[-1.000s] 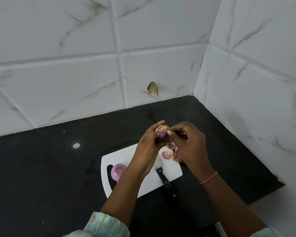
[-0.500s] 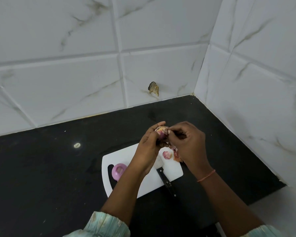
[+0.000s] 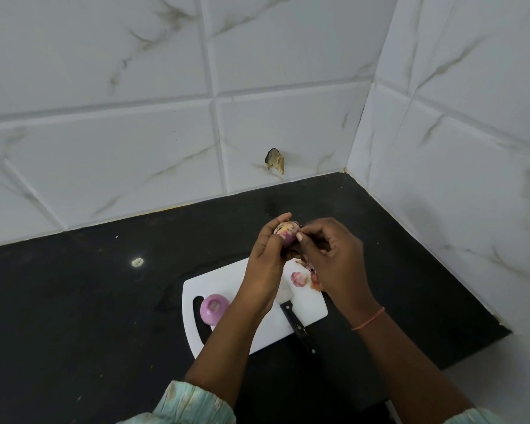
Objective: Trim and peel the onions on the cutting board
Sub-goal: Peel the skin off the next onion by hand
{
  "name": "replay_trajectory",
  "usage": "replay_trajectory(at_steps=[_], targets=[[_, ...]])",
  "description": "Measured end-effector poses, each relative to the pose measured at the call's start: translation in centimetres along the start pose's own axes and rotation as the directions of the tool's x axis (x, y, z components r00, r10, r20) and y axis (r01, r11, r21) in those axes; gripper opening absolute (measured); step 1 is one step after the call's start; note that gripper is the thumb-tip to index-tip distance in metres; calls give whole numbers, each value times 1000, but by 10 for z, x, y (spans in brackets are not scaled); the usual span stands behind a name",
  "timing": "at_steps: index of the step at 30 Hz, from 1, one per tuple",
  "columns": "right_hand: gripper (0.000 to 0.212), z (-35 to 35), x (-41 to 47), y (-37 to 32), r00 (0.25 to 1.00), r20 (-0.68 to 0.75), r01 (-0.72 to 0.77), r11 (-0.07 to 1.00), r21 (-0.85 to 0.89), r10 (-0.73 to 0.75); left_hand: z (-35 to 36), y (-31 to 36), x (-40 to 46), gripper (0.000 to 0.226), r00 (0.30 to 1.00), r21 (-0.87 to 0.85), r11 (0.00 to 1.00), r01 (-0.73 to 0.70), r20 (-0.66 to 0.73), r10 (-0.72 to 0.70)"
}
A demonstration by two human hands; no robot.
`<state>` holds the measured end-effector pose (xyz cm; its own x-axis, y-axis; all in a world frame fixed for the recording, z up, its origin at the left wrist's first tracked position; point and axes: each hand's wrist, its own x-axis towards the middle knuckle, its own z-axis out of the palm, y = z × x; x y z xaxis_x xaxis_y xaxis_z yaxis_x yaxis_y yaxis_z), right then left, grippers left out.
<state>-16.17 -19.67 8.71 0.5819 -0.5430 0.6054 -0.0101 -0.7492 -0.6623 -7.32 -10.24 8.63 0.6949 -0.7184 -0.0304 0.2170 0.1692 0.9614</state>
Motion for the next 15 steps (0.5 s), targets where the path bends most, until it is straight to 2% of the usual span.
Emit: replay_trajectory(at_steps=[5, 9, 12, 15], targets=[[8, 1, 5, 3, 992, 122, -29, 994, -106, 42, -1, -2, -1, 29, 1000, 38, 999, 7, -4, -7], [4, 1, 11, 4, 975, 220, 88, 959, -270, -27, -1, -3, -3, 31, 999, 29, 999, 31, 19, -31], [4, -1, 15, 2, 968, 249, 73, 963, -258, -7, -2, 0, -3, 32, 999, 30, 999, 33, 26, -33], [4, -3, 15, 4, 968, 236, -42, 983, -179, 84, -4, 2, -2, 34, 999, 21, 999, 35, 28, -35]])
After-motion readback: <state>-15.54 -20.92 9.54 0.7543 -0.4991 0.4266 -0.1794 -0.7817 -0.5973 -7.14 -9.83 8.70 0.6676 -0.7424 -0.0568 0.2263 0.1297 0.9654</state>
